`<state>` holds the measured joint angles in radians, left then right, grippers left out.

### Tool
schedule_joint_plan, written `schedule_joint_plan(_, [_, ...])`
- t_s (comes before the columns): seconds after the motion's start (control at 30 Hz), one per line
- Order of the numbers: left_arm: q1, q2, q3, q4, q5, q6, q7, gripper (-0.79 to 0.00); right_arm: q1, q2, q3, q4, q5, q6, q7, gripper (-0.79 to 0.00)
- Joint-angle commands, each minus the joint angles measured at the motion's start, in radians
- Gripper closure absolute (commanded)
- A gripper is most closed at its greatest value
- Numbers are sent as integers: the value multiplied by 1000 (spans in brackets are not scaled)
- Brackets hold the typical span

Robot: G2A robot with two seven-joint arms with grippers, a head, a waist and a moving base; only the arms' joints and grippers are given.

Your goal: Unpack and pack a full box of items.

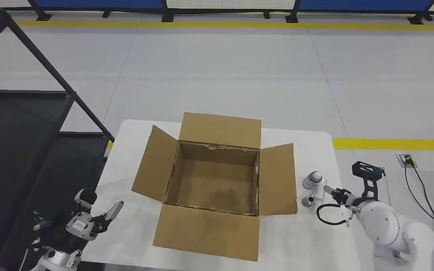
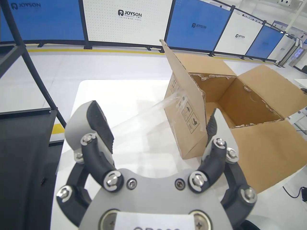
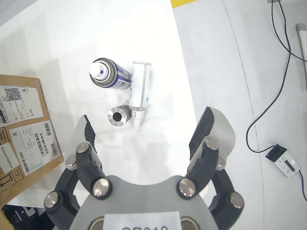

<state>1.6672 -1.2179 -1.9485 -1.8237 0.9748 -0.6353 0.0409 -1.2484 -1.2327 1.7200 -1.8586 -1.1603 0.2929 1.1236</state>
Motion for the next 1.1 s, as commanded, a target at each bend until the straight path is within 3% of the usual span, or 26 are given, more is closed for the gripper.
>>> schedule_joint_plan(0.0, [0, 0, 0, 0, 0, 0, 0, -785, -2, 1, -34, 28, -39, -32, -12, -785])
schedule_joint_plan(0.43, [0, 0, 0, 0, 0, 0, 0, -785, 161, -2, -194, 245, -198, -55, 75, -782])
schedule_joint_plan(0.73, [0, 0, 0, 0, 0, 0, 0, -785, 247, -13, -257, 373, -258, 0, 70, -566])
schedule_joint_plan(1.07, [0, 0, 0, 0, 0, 0, 0, -785, 298, -23, -292, 456, -255, 5, 56, -489])
